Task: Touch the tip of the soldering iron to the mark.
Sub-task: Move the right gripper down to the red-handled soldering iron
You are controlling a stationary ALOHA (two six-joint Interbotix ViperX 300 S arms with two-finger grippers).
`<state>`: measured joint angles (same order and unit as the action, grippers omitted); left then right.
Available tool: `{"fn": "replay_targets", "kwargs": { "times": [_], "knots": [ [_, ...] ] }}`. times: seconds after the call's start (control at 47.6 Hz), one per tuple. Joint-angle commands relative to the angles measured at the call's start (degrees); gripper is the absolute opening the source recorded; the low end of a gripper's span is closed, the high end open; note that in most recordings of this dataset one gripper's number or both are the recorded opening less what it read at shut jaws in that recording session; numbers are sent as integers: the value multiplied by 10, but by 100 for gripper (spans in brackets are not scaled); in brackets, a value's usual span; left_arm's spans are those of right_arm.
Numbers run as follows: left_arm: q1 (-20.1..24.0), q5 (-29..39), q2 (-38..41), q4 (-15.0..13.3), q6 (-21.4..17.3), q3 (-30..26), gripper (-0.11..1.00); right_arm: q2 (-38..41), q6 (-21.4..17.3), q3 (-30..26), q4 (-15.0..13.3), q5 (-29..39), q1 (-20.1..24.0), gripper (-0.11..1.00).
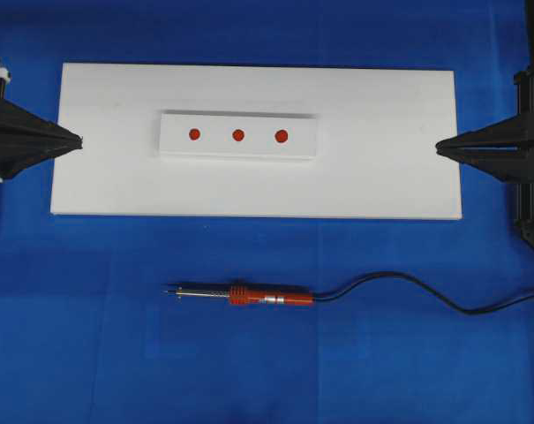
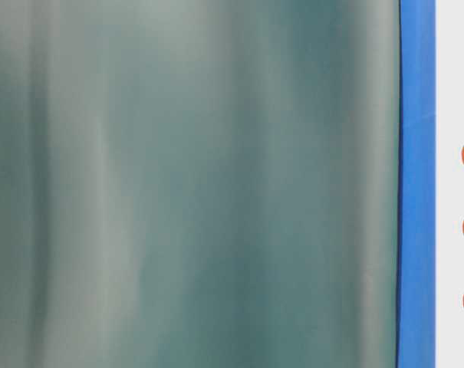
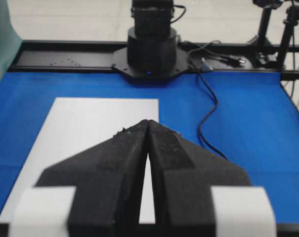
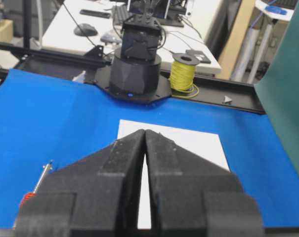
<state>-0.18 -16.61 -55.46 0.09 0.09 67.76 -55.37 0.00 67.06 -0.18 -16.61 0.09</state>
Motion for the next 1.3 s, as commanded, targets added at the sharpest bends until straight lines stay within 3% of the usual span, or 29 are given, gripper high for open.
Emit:
{"fn": "replay_targets", "kwargs": {
  "times": [0.0,0.126,0.378,0.631,0.694,0.778,0.988,1.051,1.282],
  "knots": [
    [0,-4,6,1,4,-8,0,4,-3,-12,3,-3,-4,0],
    [0,-4,6,1,5,-8,0,5,-3,-21,1,11,-4,-6],
    [0,-4,6,0,4,-6,0,26,-19,-47,4,25,17,-6],
    [1,-4,4,0,4,-4,0,103,-42,-82,4,43,59,-4],
    [0,-4,3,1,4,-4,0,128,-50,-93,4,44,68,1],
    [1,-4,2,1,4,-4,0,160,-60,-105,4,44,73,17],
    [1,-4,2,1,4,-3,0,246,-91,-132,4,41,84,78],
    [0,-4,2,0,4,-4,0,269,-100,-142,4,41,90,92],
    [1,-4,2,0,4,-2,0,367,-131,-186,20,43,113,89]
  ]
}}
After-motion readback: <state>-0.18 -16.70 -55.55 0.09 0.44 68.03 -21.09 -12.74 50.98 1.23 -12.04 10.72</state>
